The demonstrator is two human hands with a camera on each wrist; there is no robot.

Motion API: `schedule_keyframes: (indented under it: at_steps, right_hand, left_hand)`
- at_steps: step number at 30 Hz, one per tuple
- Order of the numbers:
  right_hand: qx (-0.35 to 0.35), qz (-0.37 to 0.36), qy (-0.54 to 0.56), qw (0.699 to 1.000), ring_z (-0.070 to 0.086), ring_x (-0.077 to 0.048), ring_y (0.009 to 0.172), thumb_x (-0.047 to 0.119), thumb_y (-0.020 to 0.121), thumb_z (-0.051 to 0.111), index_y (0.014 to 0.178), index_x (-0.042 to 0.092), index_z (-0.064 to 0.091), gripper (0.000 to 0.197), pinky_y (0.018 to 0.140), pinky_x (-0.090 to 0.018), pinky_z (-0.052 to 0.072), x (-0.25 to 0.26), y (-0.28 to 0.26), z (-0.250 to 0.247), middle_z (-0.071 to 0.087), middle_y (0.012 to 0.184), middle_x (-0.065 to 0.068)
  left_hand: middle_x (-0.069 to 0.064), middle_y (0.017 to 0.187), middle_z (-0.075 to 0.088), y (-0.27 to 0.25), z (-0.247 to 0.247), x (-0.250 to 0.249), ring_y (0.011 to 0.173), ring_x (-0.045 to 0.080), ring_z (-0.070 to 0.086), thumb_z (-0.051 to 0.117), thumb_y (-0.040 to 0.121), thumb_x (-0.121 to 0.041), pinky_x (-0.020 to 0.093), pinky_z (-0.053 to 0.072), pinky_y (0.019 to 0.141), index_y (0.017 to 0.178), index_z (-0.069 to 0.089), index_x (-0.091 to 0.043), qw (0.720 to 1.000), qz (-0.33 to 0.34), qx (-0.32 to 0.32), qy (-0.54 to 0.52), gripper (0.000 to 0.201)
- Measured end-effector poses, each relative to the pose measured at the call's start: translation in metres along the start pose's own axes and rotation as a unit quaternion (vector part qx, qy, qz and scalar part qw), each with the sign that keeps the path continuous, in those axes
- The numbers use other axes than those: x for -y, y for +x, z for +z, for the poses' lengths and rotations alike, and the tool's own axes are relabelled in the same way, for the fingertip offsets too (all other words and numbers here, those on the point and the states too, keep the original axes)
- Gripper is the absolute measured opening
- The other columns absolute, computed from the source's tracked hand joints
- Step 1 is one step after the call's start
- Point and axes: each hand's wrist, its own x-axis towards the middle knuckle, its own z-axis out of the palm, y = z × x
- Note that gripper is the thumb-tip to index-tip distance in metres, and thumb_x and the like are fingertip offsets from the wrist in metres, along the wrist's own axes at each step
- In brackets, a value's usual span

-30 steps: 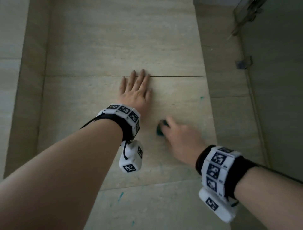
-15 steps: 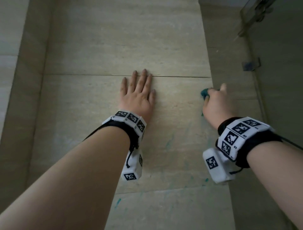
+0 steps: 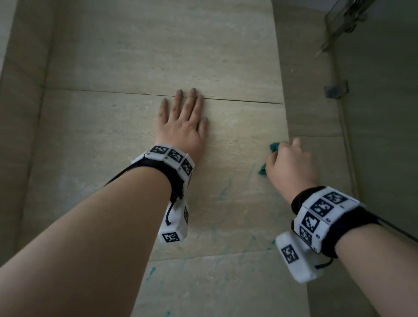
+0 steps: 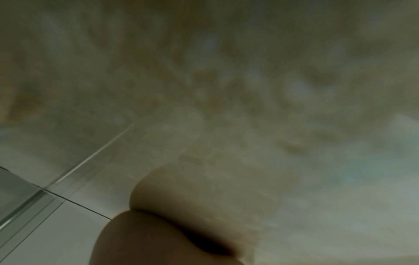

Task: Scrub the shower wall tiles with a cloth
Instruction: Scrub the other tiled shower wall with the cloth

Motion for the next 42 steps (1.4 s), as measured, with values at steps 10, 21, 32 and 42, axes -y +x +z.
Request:
schedule_keyframes:
  at_steps: [10, 21, 32, 42]
  right_hand:
    - [-0.040, -0.040, -0.014, 0.998, 0.055, -0.041, 0.078, 0.015, 0.099, 0.039, 0.102, -0.002, 0.053, 0.023, 0.059, -0.041, 0.038, -0.001, 0.036, -0.005, 0.040, 0.121, -0.021]
    - [-0.052, 0.000, -0.024, 0.998, 0.058, -0.040, 0.071, 0.020, 0.096, 0.049, 0.105, 0.001, 0.053, 0.022, 0.055, -0.037, 0.035, -0.019, -0.016, 0.025, 0.042, 0.117, -0.023]
    - [-0.053, -0.003, -0.052, 0.997, 0.058, -0.039, 0.076, 0.016, 0.100, 0.042, 0.112, 0.002, 0.050, 0.020, 0.055, -0.035, 0.031, -0.022, -0.006, 0.026, 0.040, 0.123, -0.020]
    - [-0.174, -0.194, -0.113, 0.959, 0.039, -0.019, 0.034, 0.005, 0.063, 0.079, 0.087, 0.004, 0.066, 0.028, 0.038, -0.020, 0.020, 0.013, -0.028, 0.041, 0.060, 0.082, -0.012]
  left_hand:
    - [-0.008, 0.160, -0.015, 0.000, -0.001, -0.001, 0.146, 0.014, -0.018, 0.005, 0.102, -0.041, 0.040, -0.013, 0.118, 0.153, -0.009, -0.024, 1.000, 0.001, 0.008, 0.005, 0.055]
    - [-0.008, 0.160, -0.013, 0.001, -0.002, 0.000, 0.146, 0.015, -0.016, 0.007, 0.103, -0.041, 0.040, -0.012, 0.118, 0.153, -0.008, -0.024, 1.000, 0.002, 0.015, -0.005, 0.055]
    - [-0.008, 0.160, -0.014, 0.000, -0.002, -0.001, 0.146, 0.015, -0.016, 0.005, 0.103, -0.039, 0.040, -0.013, 0.118, 0.153, -0.008, -0.024, 1.000, -0.001, 0.008, 0.001, 0.054]
    - [-0.008, 0.161, -0.009, 0.002, 0.003, 0.000, 0.147, 0.015, -0.013, 0.009, 0.103, -0.037, 0.039, -0.012, 0.118, 0.154, -0.003, -0.023, 1.000, 0.000, -0.009, 0.003, 0.054]
